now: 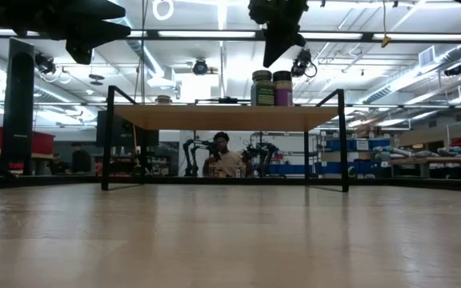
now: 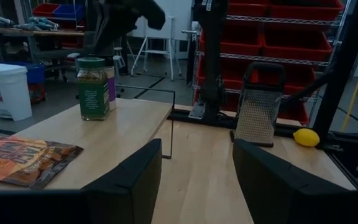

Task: Shelf spices
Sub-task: Adjust the seasoning bottles on the shelf

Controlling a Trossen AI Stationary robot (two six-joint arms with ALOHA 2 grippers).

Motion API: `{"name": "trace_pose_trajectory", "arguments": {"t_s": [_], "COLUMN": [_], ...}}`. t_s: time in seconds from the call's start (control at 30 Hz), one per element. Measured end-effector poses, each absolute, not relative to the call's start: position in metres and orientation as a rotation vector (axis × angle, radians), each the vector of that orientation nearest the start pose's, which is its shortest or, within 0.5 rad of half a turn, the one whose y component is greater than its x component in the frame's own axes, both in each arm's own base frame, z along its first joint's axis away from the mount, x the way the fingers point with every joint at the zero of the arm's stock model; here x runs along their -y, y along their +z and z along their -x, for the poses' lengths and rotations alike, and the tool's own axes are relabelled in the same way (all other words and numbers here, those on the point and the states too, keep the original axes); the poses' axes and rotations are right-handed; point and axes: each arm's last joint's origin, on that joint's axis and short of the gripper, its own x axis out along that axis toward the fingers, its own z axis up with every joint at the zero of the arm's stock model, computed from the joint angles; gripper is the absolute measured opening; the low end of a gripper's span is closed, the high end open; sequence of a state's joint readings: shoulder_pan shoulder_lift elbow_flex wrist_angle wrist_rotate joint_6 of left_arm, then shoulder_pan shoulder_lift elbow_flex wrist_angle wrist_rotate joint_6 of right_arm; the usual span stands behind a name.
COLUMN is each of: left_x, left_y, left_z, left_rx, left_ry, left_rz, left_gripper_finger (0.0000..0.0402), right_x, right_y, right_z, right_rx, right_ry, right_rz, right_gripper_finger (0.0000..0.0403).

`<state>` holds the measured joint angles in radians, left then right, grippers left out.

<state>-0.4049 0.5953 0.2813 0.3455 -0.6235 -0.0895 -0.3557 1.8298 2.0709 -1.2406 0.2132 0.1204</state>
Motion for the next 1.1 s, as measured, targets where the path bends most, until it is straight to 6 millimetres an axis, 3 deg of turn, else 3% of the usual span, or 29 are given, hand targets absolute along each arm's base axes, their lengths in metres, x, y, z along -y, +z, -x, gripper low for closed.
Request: {"name": "trace_pose_trajectory", "arguments": {"t_s": [0.33, 1.1], "left_x": [0.041, 0.041], "left_y": [0.236, 0.236], "left_z": [-0.139, -0.139], "left_rx": [0.038, 0.038], "left_ry": [0.217, 0.217], "left_rz": [0.105, 0.099], "left_gripper_finger": [0.0202, 0.0202], "right_x": [0.138, 0.14], "right_y": [0.381, 0.383], "right_z": [-0.353, -0.363], "right_rx": [-0.987, -0.899], "right_ry": [-0.588, -0.539], "right_rz": [-0.164, -0.205], "right_gripper_finger": [0.0, 0.0]}}
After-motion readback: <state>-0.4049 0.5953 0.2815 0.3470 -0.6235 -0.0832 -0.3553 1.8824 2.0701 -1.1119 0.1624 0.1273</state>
